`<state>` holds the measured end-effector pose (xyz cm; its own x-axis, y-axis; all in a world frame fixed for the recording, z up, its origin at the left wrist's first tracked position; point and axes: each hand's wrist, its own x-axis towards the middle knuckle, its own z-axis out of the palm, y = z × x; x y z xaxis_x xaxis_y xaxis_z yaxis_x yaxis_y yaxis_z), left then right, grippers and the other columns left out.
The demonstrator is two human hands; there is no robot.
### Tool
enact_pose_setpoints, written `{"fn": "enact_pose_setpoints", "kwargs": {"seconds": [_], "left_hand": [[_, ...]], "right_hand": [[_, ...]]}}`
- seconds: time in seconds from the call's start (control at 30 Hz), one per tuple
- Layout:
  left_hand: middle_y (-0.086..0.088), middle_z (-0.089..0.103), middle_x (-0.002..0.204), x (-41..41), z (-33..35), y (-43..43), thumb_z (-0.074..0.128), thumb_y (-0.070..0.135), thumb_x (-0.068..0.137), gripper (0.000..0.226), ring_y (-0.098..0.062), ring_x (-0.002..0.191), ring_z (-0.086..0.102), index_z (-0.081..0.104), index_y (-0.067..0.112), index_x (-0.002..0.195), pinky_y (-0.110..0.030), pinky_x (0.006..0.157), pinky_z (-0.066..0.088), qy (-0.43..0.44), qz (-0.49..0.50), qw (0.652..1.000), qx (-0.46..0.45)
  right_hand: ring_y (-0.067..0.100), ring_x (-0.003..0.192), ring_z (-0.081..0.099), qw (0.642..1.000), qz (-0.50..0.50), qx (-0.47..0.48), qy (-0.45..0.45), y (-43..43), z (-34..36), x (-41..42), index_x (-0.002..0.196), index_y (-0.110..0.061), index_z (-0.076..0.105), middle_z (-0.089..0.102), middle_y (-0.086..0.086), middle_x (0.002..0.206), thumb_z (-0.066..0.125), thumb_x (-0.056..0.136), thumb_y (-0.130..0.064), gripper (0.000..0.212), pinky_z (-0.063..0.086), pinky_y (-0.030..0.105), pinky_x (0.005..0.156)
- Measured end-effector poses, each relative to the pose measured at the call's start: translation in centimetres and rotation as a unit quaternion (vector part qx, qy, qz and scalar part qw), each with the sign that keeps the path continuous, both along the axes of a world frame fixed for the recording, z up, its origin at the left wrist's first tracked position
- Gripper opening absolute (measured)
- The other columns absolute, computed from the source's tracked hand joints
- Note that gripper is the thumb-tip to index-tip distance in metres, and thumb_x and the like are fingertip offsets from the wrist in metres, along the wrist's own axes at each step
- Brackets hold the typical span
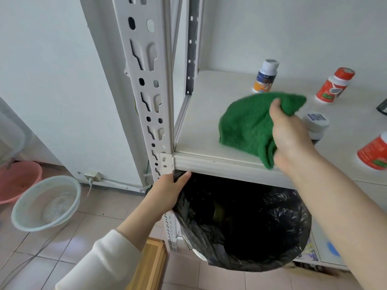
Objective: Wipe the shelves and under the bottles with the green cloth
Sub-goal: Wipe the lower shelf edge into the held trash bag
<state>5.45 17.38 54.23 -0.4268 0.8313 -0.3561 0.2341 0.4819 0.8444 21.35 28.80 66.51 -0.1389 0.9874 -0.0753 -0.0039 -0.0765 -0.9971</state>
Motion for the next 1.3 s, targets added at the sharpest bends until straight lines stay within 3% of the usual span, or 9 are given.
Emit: {"fn": "enact_pose_setpoints", "kwargs": {"seconds": [0.13, 0.23, 0.37, 0.47, 0.67, 0.97, 1.07, 1.2, 1.3], "left_hand": [[-0.008, 0.069, 0.096, 0.1, 0.3, -0.1, 0.046, 0.050, 0.089, 0.041, -0.026, 0.092, 0.063, 0.063, 0.013, 0.098, -0.038, 0.089, 0.049, 0.012, 0.002, 1.000, 0.004], [-0.008, 0.068, 0.095, 0.2, 0.4, -0.2, 0.045, 0.049, 0.090, 0.042, -0.027, 0.092, 0.063, 0.063, 0.013, 0.099, -0.037, 0.085, 0.049, 0.009, 0.000, 1.000, 0.000], [-0.008, 0.068, 0.095, 0.1, 0.2, 0.0, 0.045, 0.050, 0.089, 0.043, -0.027, 0.092, 0.063, 0.063, 0.012, 0.099, -0.038, 0.084, 0.051, 0.002, -0.001, 1.000, 0.001], [-0.009, 0.069, 0.094, 0.0, -0.1, 0.0, 0.046, 0.050, 0.089, 0.042, -0.029, 0.091, 0.064, 0.064, 0.013, 0.099, -0.042, 0.086, 0.052, 0.008, -0.002, 1.000, 0.006], [-0.021, 0.068, 0.095, -0.3, -0.5, 0.3, 0.046, 0.052, 0.088, 0.051, -0.036, 0.090, 0.064, 0.062, 0.005, 0.095, -0.044, 0.081, 0.052, 0.030, -0.005, 1.000, 0.001], [-0.015, 0.062, 0.082, -0.5, -1.3, 0.3, 0.045, 0.056, 0.085, 0.056, -0.027, 0.077, 0.061, 0.060, 0.003, 0.095, -0.033, 0.067, 0.044, 0.016, 0.002, 1.000, -0.003], [-0.009, 0.057, 0.081, -0.6, -1.4, 0.3, 0.045, 0.058, 0.084, 0.062, -0.020, 0.075, 0.055, 0.059, 0.000, 0.097, -0.034, 0.069, 0.046, 0.016, -0.007, 1.000, -0.007], [-0.022, 0.068, 0.097, -0.5, -1.4, 0.2, 0.045, 0.056, 0.086, 0.057, -0.036, 0.092, 0.065, 0.061, 0.003, 0.096, -0.044, 0.085, 0.051, 0.027, -0.004, 1.000, -0.006], [-0.018, 0.065, 0.083, -0.5, -1.1, 0.2, 0.046, 0.052, 0.088, 0.056, -0.036, 0.083, 0.064, 0.059, -0.002, 0.095, -0.040, 0.075, 0.052, 0.028, -0.010, 1.000, 0.001]], "right_hand": [[0.041, 0.108, 0.057, 0.987, 0.045, 0.110, -0.107, 3.7, 0.3, -2.8, 0.105, 0.003, 0.058, 0.059, 0.029, 0.118, 0.040, 0.095, -0.033, 0.041, 0.045, 0.050, 0.096], [0.023, 0.105, 0.056, 0.944, 0.178, 0.104, -0.257, 5.6, -1.9, -3.8, 0.113, -0.015, 0.056, 0.062, 0.007, 0.117, 0.046, 0.091, -0.039, 0.034, 0.043, 0.029, 0.093], [0.015, 0.138, 0.027, 0.857, 0.287, 0.159, -0.397, 4.6, -3.2, -3.9, 0.137, -0.031, 0.037, 0.031, -0.009, 0.150, 0.038, 0.079, -0.070, 0.070, 0.019, 0.035, 0.116], [0.007, 0.143, 0.012, 0.817, 0.344, 0.240, -0.396, 1.0, -3.4, -2.1, 0.128, -0.035, 0.050, 0.024, -0.011, 0.152, 0.022, 0.091, -0.054, 0.050, 0.007, 0.031, 0.116], [0.012, 0.141, 0.017, 0.750, 0.233, 0.360, -0.503, -3.4, -5.2, 0.7, 0.135, -0.036, 0.036, 0.023, -0.009, 0.152, 0.021, 0.087, -0.059, 0.056, 0.014, 0.028, 0.108], [0.024, 0.143, -0.017, 0.745, 0.173, 0.177, -0.620, 10.8, -4.6, -6.3, 0.145, -0.032, 0.010, -0.004, 0.003, 0.157, 0.018, 0.090, -0.059, 0.062, -0.006, 0.042, 0.116], [0.023, 0.143, -0.015, 0.736, 0.215, 0.202, -0.610, 11.1, -4.3, -7.6, 0.144, -0.035, 0.015, -0.003, 0.002, 0.158, 0.023, 0.090, -0.059, 0.060, -0.004, 0.040, 0.116], [0.019, 0.145, -0.003, 0.721, 0.302, 0.299, -0.548, 5.0, -4.4, -6.2, 0.142, -0.036, 0.021, 0.002, -0.001, 0.157, 0.028, 0.094, -0.046, 0.050, 0.003, 0.036, 0.116], [0.012, 0.145, -0.002, 0.720, 0.294, 0.360, -0.515, -0.4, -5.0, -2.6, 0.141, -0.037, 0.023, 0.003, -0.008, 0.157, 0.026, 0.096, -0.041, 0.045, 0.003, 0.032, 0.116]]}}
